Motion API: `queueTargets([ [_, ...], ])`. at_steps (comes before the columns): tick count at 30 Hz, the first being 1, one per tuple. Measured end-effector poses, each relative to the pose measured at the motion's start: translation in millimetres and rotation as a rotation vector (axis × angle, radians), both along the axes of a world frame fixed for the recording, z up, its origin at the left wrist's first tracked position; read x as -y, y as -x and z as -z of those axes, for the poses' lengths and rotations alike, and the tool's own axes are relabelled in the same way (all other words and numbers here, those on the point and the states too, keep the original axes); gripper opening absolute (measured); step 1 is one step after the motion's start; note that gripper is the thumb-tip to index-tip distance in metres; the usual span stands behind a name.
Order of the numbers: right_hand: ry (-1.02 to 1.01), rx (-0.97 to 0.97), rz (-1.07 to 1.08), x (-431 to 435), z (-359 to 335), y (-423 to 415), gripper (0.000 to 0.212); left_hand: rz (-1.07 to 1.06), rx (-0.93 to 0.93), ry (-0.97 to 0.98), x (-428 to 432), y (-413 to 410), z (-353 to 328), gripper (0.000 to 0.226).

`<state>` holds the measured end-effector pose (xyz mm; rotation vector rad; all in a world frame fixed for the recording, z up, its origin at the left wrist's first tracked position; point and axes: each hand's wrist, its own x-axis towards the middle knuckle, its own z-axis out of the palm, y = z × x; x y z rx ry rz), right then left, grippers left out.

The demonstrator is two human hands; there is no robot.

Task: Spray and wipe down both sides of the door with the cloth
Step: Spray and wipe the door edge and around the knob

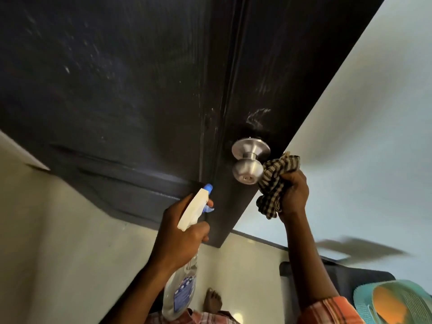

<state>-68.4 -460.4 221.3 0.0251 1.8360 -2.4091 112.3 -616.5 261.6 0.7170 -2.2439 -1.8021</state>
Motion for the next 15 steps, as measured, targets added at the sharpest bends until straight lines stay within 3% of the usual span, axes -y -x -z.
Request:
queueTargets([
  [2, 0.019, 0.008, 0.002, -1, 0, -9, 0.007, -0.046, 0.028, 0.009, -13, -13, 2, 0.041],
  [5, 0.045, -0.009, -0.020, -8, 4, -33, 0.023, -0.095, 0.041, 0.035, -24, -33, 2, 0.045],
  [9, 0.042, -0.031, -0.087, -19, 15, -76, 0.002, -0.161, 0.048, 0.081, -33, -63, 4, 0.048],
  [12, 0.057, -0.027, -0.065, -22, 17, -109, 0.020, -0.216, 0.051, 0.092, -40, -94, 4, 0.049],
  [15, 0.078, -0.060, -0.103, -22, 13, -146, 0.017, -0.240, 0.044, 0.093, -43, -136, 11, 0.045],
])
